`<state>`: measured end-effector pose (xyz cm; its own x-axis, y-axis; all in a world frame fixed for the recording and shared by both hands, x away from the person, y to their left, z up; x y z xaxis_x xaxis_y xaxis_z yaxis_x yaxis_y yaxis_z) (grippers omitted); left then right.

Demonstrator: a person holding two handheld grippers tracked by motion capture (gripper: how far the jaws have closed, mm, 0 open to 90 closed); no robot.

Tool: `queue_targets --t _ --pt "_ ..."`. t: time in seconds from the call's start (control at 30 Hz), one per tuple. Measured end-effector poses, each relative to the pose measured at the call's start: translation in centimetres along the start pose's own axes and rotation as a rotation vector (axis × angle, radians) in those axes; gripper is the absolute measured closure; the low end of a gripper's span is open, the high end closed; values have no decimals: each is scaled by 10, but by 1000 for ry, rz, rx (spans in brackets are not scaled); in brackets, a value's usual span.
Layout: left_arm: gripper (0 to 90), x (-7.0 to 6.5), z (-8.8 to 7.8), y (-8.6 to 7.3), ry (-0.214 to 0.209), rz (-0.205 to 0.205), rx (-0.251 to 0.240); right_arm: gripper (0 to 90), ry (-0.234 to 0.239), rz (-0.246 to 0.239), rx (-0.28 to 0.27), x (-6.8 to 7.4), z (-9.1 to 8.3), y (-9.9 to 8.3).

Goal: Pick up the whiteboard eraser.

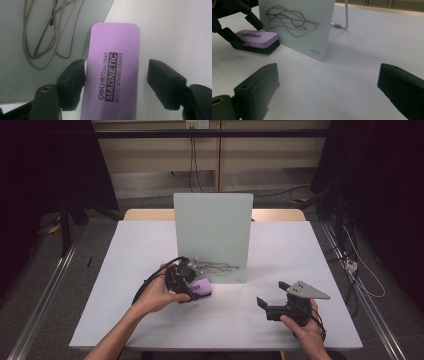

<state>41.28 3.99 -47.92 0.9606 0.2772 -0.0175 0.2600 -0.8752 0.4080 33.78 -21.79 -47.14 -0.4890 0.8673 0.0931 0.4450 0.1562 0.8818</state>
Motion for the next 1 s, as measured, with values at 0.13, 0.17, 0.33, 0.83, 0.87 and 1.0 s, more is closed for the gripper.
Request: queue_targets --t 0.13,0.17,0.33,0.83,0.87,1.0 --pt "301 3 2 -2 -10 -15 1 36 5 5 6 1 0 -1" --pt "304 3 2 -2 -17 -15 0 36 5 2 6 1 0 -1" --pt "340 1 3 1 -27 18 -5 36 8 6 6 1 0 -1" --pt "402 1 10 -2 -14 26 27 36 14 7 8 1 0 -1" --pt "403 1 9 -2 -10 30 33 36 14 8 8 1 0 -1" --pt "408 1 10 -1 14 28 30 36 14 7 9 1 1 -1"
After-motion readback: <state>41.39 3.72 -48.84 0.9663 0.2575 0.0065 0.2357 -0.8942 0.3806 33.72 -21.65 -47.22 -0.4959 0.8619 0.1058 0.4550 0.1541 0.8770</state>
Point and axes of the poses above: each handheld gripper's, and its own axes: z roughly forward along the jaws, y roughly out of its top, x roughly to its left, the point moved 8 cm from there along z, roughly forward along the jaws, and after that the axes turned 2 degrees about x, right-handed, at the moved point
